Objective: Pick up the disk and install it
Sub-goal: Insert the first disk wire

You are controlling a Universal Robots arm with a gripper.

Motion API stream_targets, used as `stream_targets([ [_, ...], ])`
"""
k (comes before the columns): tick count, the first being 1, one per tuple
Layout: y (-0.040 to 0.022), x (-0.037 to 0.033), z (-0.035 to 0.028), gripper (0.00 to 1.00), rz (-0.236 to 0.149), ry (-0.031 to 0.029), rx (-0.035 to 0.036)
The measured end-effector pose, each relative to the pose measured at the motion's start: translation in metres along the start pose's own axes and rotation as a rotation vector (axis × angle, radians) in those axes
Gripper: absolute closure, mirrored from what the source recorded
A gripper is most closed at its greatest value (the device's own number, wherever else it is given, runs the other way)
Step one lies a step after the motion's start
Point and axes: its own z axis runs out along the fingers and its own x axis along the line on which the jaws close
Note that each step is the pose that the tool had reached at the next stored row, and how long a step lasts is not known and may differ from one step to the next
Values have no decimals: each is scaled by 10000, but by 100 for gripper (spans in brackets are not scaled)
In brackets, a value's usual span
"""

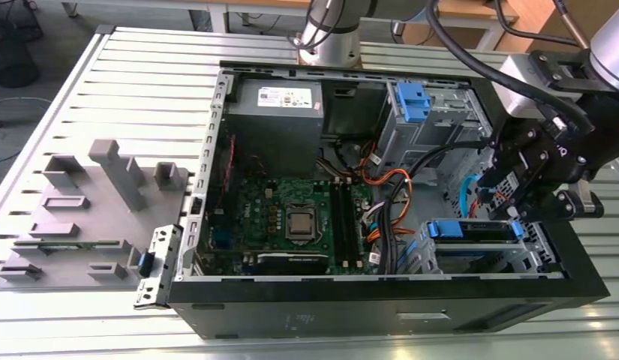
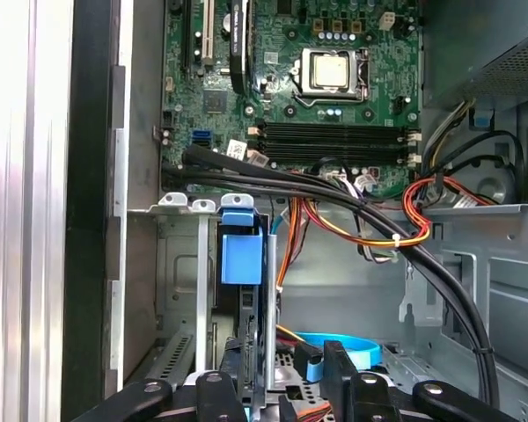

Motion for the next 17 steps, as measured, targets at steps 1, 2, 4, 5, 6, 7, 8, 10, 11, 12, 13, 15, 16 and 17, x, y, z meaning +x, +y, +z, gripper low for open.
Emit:
stream_targets([
  [1, 0, 1, 15, 51, 1, 0, 1],
  [2, -1, 1, 29, 51, 1, -2, 1],
  [4, -2, 2, 49, 51, 0, -2, 1],
  [5, -2, 2, 52, 51, 0, 0, 1],
  [6, -2, 2, 52, 51, 0, 0, 1],
  [7, -2, 2, 52, 51, 0, 1, 1],
  [8, -2, 2, 52, 51, -1, 1, 1],
  [10, -2, 2, 52, 51, -1, 0, 1],
  [11, -2, 2, 52, 51, 0, 0, 1],
  [12, -2, 2, 52, 51, 0, 1, 1],
  [13, -2, 2, 53, 53, 0, 0, 1],
  [15, -2, 2, 53, 59, 0, 0, 1],
  [16, -2, 2, 52, 59, 0, 1, 1],
  [17, -2, 2, 53, 65, 0, 1, 1],
])
